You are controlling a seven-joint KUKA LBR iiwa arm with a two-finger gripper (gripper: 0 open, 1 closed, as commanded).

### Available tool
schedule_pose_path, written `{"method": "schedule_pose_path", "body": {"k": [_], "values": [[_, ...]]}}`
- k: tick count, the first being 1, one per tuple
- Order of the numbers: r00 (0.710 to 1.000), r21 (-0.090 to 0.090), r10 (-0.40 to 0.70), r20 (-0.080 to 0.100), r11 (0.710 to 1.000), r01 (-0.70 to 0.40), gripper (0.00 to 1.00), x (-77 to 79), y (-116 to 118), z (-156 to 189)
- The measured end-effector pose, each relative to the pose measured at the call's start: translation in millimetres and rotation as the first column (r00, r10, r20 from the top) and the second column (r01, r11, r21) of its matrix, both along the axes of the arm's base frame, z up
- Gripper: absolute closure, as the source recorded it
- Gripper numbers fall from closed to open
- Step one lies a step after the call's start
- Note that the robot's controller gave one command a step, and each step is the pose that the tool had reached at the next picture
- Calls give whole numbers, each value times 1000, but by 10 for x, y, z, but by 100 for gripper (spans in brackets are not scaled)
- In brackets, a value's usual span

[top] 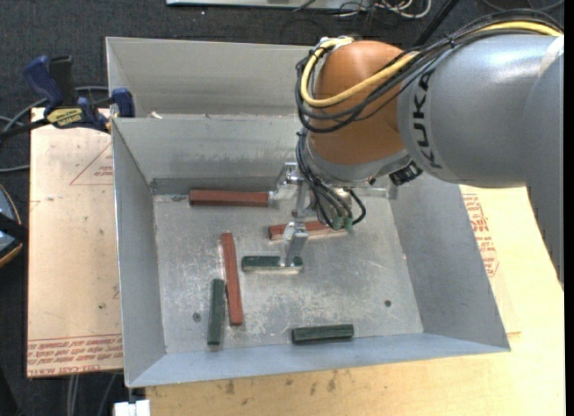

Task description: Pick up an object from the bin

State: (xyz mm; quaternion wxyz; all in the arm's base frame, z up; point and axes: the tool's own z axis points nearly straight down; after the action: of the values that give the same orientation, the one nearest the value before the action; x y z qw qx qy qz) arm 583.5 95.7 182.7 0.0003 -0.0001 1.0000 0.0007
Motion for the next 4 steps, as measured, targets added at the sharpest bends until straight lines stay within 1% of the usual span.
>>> {"method": "schedule_pose_path", "body": {"k": [1,2,3,4], "values": [[1000,0,-1,0,1000,1,0,1,-3,0],[1000,0,19,7,1000,-19,0,318,-500,-684],[971,1,240,9,971,-240,0,344,-594,-1002],[1000,-2,27,3,1000,-27,0,346,-609,-1013]]}}
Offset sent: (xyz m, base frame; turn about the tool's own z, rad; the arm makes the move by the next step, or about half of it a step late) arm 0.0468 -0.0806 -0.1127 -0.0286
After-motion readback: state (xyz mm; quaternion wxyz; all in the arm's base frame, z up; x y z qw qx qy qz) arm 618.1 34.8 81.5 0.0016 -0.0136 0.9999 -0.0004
